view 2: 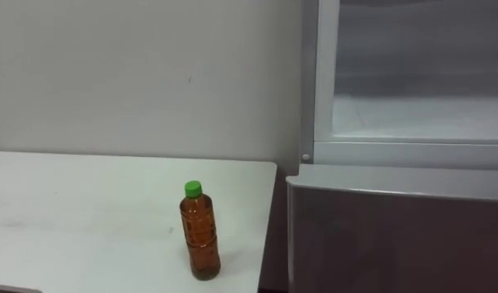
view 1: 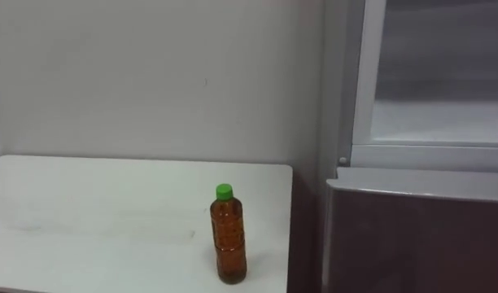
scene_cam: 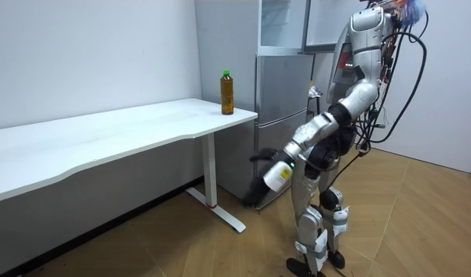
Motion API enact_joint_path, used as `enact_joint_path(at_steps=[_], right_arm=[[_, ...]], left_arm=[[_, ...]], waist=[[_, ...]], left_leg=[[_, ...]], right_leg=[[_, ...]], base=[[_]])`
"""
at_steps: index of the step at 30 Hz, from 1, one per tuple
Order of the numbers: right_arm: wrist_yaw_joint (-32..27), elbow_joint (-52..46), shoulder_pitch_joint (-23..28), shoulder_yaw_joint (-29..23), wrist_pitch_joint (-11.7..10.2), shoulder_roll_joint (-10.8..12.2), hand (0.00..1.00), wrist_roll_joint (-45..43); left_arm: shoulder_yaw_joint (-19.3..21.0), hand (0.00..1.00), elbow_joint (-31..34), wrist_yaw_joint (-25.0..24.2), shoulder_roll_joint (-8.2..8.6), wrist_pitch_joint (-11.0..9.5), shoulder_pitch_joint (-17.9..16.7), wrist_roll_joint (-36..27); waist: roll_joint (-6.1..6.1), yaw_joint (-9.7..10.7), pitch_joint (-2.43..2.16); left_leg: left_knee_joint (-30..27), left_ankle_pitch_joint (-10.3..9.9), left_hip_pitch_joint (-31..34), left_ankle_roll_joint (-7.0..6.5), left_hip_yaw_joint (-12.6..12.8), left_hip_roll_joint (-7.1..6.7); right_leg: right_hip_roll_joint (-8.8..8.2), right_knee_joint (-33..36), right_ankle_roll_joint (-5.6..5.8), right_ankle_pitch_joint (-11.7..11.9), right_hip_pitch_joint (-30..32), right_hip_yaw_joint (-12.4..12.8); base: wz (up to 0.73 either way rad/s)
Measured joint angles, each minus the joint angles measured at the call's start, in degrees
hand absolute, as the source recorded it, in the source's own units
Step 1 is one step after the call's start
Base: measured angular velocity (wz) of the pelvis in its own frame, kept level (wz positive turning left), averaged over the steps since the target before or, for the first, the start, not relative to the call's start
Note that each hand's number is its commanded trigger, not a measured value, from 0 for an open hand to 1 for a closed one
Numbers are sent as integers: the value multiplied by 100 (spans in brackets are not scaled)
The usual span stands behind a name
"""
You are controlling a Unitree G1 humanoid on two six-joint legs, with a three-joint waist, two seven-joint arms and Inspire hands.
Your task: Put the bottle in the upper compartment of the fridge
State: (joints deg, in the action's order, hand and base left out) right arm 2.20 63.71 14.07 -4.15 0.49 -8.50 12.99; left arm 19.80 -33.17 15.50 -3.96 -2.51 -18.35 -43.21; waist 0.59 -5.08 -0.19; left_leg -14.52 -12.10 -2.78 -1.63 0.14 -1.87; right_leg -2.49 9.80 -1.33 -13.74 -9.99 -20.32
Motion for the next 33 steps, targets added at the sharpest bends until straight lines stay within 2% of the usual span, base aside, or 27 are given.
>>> enact_joint_path(at_steps=[4,5,7,10,19,21,23,33], right_arm=[[46,1,-6,-7,36,-10,0,-88],[45,2,-3,-6,38,-9,0,-87],[46,3,5,-5,40,-11,0,-102],[49,25,-10,8,39,-8,0,-85],[179,66,-147,54,39,-10,0,-221],[171,64,-144,68,39,-9,0,-188],[169,63,-186,151,38,-15,0,-206],[174,73,-278,301,35,-29,0,-226]], left_arm=[[-250,0,-1209,-103,10,15,-20,130],[-278,0,-1333,-107,11,18,-18,164],[-327,0,-1841,-220,-4,55,-4,699],[-458,0,-2257,-353,-32,153,5,1361],[-993,0,-2674,-867,-78,325,156,2837],[-1131,0,-2668,-1009,-116,361,217,2987],[-1329,0,-2665,-1171,-227,391,321,3185],[-1386,0,-2668,-1415,-354,390,401,3666]], waist=[[-14,9,4],[-25,11,7],[-34,26,8],[-48,85,14],[-89,343,18],[-95,348,22],[-105,356,15],[-157,357,19]], left_leg=[[41,-46,-61,-14,93,17],[56,-46,-80,-15,104,17],[63,-54,-130,-23,117,13],[66,-59,-138,-25,117,10],[95,-59,-159,-27,158,8],[91,-61,-146,-30,168,9],[91,-62,-85,-32,173,12],[106,-63,-50,-37,283,11]], right_leg=[[0,-1,6,-2,-39,59],[-2,-2,7,-2,-52,64],[-3,-14,17,3,-102,80],[-4,-22,22,-1,-106,86],[0,-21,34,-9,-90,183],[0,-26,34,-8,-77,192],[0,-13,34,-8,-2,204],[1,-15,54,5,77,308]], base=[[-9],[-8],[-4],[0],[-2],[-2],[0],[-5]])
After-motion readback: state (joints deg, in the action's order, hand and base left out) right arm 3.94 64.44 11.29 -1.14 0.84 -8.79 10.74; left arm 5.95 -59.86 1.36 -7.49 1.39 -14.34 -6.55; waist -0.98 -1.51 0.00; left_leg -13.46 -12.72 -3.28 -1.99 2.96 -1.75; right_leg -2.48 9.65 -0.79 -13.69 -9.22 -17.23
